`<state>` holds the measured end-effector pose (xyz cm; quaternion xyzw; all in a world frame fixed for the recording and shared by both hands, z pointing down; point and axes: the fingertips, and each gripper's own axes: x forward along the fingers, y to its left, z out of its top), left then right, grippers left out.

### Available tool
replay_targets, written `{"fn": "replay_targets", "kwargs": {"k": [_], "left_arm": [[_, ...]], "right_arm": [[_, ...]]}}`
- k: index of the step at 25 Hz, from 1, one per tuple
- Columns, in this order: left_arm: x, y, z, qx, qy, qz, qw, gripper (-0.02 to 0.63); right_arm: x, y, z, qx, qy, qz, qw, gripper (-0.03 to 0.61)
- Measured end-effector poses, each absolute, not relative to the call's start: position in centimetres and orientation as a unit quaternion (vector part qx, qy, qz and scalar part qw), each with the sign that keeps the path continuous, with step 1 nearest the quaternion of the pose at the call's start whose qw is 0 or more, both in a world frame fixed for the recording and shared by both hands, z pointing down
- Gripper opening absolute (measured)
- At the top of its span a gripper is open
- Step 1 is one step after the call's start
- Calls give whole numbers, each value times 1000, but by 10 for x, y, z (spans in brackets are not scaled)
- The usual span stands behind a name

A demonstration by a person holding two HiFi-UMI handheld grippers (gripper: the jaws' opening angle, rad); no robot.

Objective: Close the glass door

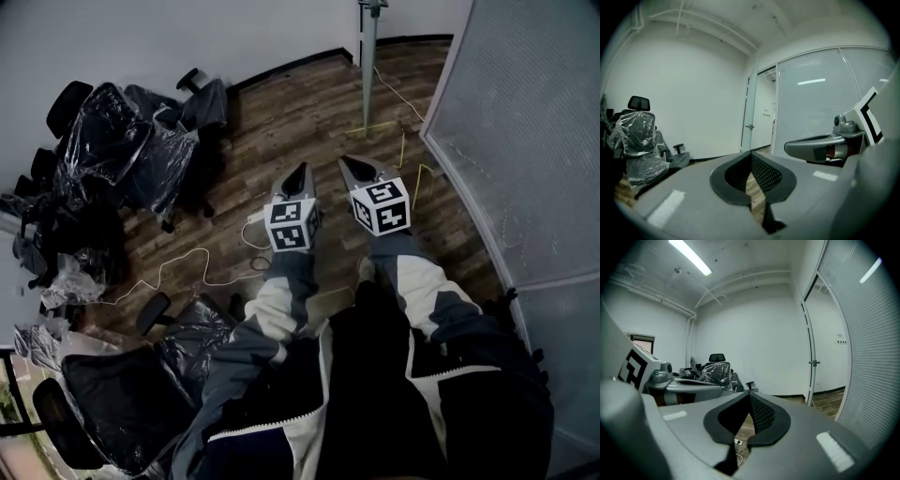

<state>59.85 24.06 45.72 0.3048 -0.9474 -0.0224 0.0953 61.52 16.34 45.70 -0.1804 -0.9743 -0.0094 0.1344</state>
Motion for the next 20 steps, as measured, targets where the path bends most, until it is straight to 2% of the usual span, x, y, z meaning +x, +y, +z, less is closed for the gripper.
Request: {"fn": "replay_targets", "kwargs": {"k": [12, 20], "left_arm": [[439, 159, 445, 262, -959, -10, 112, 3], [380, 125, 448, 261, -958, -16, 116, 3]], "right_arm": [[446, 75, 447, -217, -970, -9, 111, 5], [390, 39, 459, -229, -964, -16, 134, 5]]}}
